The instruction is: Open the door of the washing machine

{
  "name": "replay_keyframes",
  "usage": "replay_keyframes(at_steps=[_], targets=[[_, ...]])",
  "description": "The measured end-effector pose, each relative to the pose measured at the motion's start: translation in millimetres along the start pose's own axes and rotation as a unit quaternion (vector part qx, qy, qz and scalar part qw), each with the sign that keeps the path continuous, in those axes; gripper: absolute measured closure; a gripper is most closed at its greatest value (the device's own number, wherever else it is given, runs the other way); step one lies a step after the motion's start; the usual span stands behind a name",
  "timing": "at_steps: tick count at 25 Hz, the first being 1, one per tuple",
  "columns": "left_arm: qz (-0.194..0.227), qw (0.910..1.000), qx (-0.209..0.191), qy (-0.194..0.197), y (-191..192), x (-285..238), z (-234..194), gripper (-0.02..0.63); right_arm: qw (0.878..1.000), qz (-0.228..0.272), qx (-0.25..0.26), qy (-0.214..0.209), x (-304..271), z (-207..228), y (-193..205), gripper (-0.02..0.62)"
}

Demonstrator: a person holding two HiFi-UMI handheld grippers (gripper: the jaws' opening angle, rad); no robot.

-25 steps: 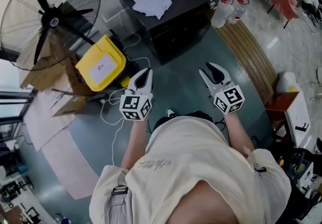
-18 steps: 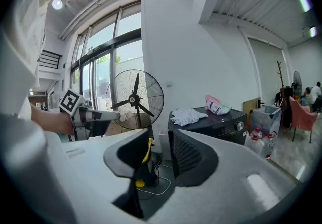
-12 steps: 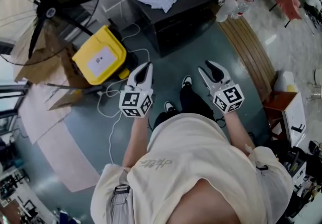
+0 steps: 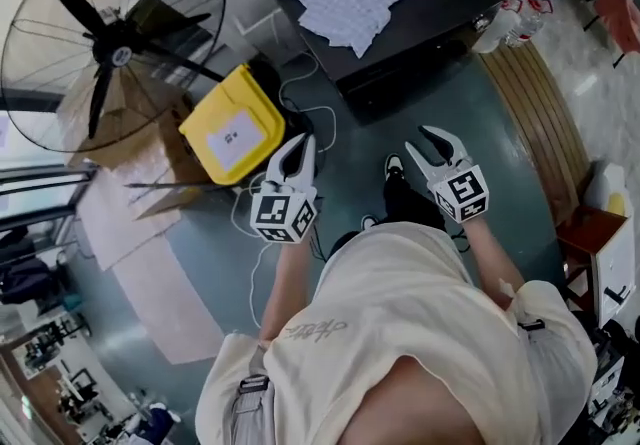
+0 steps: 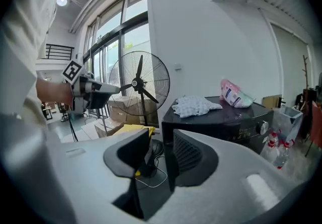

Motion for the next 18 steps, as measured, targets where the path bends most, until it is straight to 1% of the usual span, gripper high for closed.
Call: replay_keyframes(at_steps=[2,5,9,11,13,15,18], targets=[[0.005,0.9999,-0.009,-0.001,-17,-20,-4,0.588,1.000,-0.003,0.003,-0.010,-18,19,-2,0.441],[0.012,0.9998,-0.014,-0.006,-38,-44,-10,0.588,1.000,-0.007,-0.007,-0.021,-42,42,-1,0.442],[0.014,0.9996,-0.016,-0.020,-49,-65,-20,0.587,0.999,-0.012,-0.020,-0.035,-71,67,-2,0.442],[0.007,0.9993,-0.008,-0.036,-46,-73,-30,0.588,0.999,-0.013,-0.021,-0.047,-85,75,-4,0.442],[-0.001,0.9988,0.008,-0.048,-40,-80,-37,0.588,0.998,-0.020,-0.018,-0.056,-94,80,-3,0.440],[-0.005,0.9982,0.027,-0.053,-36,-84,-43,0.588,0.998,-0.032,-0.020,-0.059,-98,85,-1,0.442],[-0.006,0.9976,0.046,-0.050,-36,-89,-51,0.586,0.996,-0.056,-0.042,-0.054,-99,88,7,0.441]])
Point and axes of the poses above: the fingertips, and each gripper's own axes: x backward along the fingers, z to its right, y out of its underside, the point moved 7 cm from there along x, backward along the fingers, and after that the axes turned 5 degrees about x, right-handed, at the moved point
